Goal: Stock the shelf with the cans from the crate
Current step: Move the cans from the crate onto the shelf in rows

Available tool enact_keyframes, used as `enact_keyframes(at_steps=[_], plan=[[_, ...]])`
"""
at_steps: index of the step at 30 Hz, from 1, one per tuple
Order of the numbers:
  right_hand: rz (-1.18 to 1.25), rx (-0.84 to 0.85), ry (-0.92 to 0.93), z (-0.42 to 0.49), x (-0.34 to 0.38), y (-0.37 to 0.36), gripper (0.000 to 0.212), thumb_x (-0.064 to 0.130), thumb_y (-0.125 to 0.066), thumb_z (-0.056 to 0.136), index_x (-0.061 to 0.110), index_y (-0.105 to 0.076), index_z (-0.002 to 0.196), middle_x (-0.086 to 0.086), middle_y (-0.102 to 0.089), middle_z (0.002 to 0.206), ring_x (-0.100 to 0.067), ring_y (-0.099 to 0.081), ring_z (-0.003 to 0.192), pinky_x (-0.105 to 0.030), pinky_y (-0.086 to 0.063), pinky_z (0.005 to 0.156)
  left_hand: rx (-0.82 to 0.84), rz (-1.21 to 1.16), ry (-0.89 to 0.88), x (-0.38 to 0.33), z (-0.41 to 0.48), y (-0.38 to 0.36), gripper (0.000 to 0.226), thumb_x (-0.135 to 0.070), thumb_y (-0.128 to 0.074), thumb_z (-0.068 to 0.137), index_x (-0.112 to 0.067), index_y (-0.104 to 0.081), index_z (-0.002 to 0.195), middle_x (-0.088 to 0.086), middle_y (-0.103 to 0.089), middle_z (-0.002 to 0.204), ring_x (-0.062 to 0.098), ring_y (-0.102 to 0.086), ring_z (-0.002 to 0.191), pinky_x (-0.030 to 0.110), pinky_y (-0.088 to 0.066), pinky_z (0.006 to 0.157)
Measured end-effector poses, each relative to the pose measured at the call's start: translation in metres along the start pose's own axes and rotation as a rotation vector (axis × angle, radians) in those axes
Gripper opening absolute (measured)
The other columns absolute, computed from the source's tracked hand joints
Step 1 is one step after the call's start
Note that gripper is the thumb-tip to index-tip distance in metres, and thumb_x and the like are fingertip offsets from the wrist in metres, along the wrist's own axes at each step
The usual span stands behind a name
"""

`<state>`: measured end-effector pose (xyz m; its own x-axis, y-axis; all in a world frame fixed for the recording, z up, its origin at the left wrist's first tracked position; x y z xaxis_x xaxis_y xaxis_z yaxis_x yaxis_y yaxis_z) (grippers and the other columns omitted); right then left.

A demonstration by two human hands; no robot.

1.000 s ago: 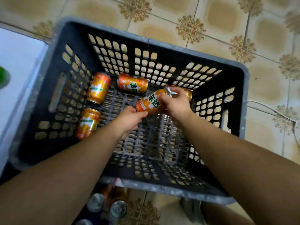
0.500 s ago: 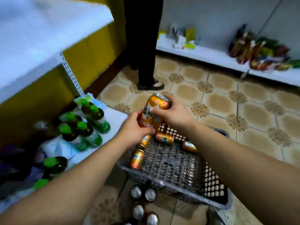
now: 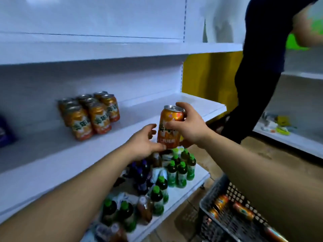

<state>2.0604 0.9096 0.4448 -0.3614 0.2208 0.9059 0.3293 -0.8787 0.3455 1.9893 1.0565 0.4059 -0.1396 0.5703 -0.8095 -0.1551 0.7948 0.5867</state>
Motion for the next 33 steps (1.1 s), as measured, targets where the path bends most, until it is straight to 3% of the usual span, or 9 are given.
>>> enact_keyframes(at_steps=[2, 6, 10, 13, 18, 22, 26, 30, 33], plan=[[0.019, 0.061, 0.035, -0.004, 0.027, -0.036, 0.077, 0.017, -0.079, 0.075, 0.021, -0.038, 0.141, 0.0, -0.056, 0.117, -0.012, -0.062, 0.093, -0.026, -0.05, 0.079, -0.078, 0.074, 0.046, 0.023, -0.028, 0.041, 0.092, -0.029, -0.08, 0.074, -0.019, -0.027, 0.148, 0.003, -0.041, 0.145, 0.018, -0.039, 0.134, 0.031, -0.039, 0.102], [0.015, 0.172, 0.039, -0.006, 0.054, -0.097, 0.079, 0.017, -0.078, 0.075, 0.023, -0.036, 0.142, 0.0, -0.055, 0.121, -0.019, -0.06, 0.103, -0.033, -0.05, 0.086, -0.159, 0.333, 0.195, 0.081, -0.073, 0.107, 0.081, -0.043, -0.069, 0.082, -0.02, -0.029, 0.148, 0.001, -0.033, 0.153, 0.02, -0.04, 0.134, 0.032, -0.037, 0.107], [-0.03, 0.203, 0.017, 0.004, 0.053, -0.134, 0.081, 0.018, -0.079, 0.074, 0.024, -0.035, 0.142, -0.003, -0.055, 0.126, -0.023, -0.058, 0.108, -0.045, -0.049, 0.097, -0.168, 0.534, 0.355, 0.131, -0.101, 0.14, 0.073, -0.059, -0.051, 0.088, -0.019, -0.032, 0.146, 0.001, -0.031, 0.154, 0.021, -0.037, 0.136, 0.037, -0.033, 0.11], [-0.044, 0.212, -0.01, 0.019, 0.043, -0.146, 0.081, 0.015, -0.077, 0.076, 0.023, -0.032, 0.144, -0.004, -0.052, 0.131, -0.023, -0.054, 0.112, -0.041, -0.047, 0.099, -0.124, 0.694, 0.414, 0.148, -0.1, 0.143, 0.071, -0.067, -0.034, 0.09, -0.027, -0.027, 0.148, -0.003, -0.021, 0.158, 0.021, -0.023, 0.142, 0.045, -0.023, 0.113], [-0.014, 0.233, -0.014, 0.046, 0.023, -0.152, 0.082, 0.014, -0.075, 0.08, 0.025, -0.027, 0.146, -0.003, -0.046, 0.136, -0.019, -0.05, 0.111, -0.04, -0.044, 0.099, -0.095, 0.72, 0.469, 0.145, -0.075, 0.132, 0.075, -0.076, -0.022, 0.086, -0.039, -0.013, 0.15, -0.009, -0.001, 0.161, 0.019, 0.001, 0.148, 0.056, -0.002, 0.115], [-0.063, 0.165, 0.046, 0.067, 0.008, -0.16, 0.076, 0.016, -0.073, 0.082, 0.027, -0.03, 0.144, -0.002, -0.034, 0.142, -0.024, -0.047, 0.123, -0.042, -0.045, 0.1, -0.099, 0.765, 0.49, 0.152, -0.066, 0.126, 0.079, -0.08, -0.018, 0.082, -0.042, -0.003, 0.15, -0.01, 0.007, 0.16, 0.018, 0.008, 0.147, 0.061, 0.001, 0.113], [-0.085, 0.168, 0.139, 0.087, 0.002, -0.17, 0.072, 0.021, -0.068, 0.088, 0.033, -0.026, 0.146, 0.004, -0.044, 0.135, -0.013, -0.047, 0.117, -0.04, -0.046, 0.099, -0.123, 0.784, 0.483, 0.155, -0.066, 0.124, 0.078, -0.079, -0.016, 0.083, -0.042, -0.001, 0.15, -0.01, 0.008, 0.16, 0.017, 0.008, 0.147, 0.06, 0.001, 0.113], [-0.273, 0.127, 0.207, 0.109, 0.002, -0.177, 0.054, 0.024, -0.062, 0.091, 0.033, -0.04, 0.14, -0.006, -0.033, 0.136, -0.028, -0.049, 0.12, -0.04, -0.046, 0.102, -0.117, 0.803, 0.488, 0.154, -0.066, 0.122, 0.077, -0.078, -0.015, 0.084, -0.041, 0.001, 0.15, -0.01, 0.009, 0.16, 0.016, 0.009, 0.147, 0.059, 0.001, 0.114], [-0.375, 0.104, 0.223, 0.127, 0.003, -0.181, 0.052, 0.022, -0.057, 0.092, 0.03, -0.04, 0.14, -0.01, -0.039, 0.134, -0.033, -0.051, 0.118, -0.04, -0.046, 0.099, -0.116, 0.806, 0.491, 0.156, -0.065, 0.123, 0.077, -0.078, -0.014, 0.083, -0.041, 0.002, 0.15, -0.011, 0.01, 0.16, 0.016, 0.01, 0.147, 0.059, 0.002, 0.114]])
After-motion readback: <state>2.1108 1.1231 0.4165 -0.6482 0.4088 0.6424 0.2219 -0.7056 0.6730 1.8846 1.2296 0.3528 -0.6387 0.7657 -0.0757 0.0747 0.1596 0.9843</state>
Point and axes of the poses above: each hand's wrist, its own z-axis towards the middle knuckle, its own y-axis out of the back of the hand, x = y × z, the point moved 4 cm from there along z, towards the middle knuckle
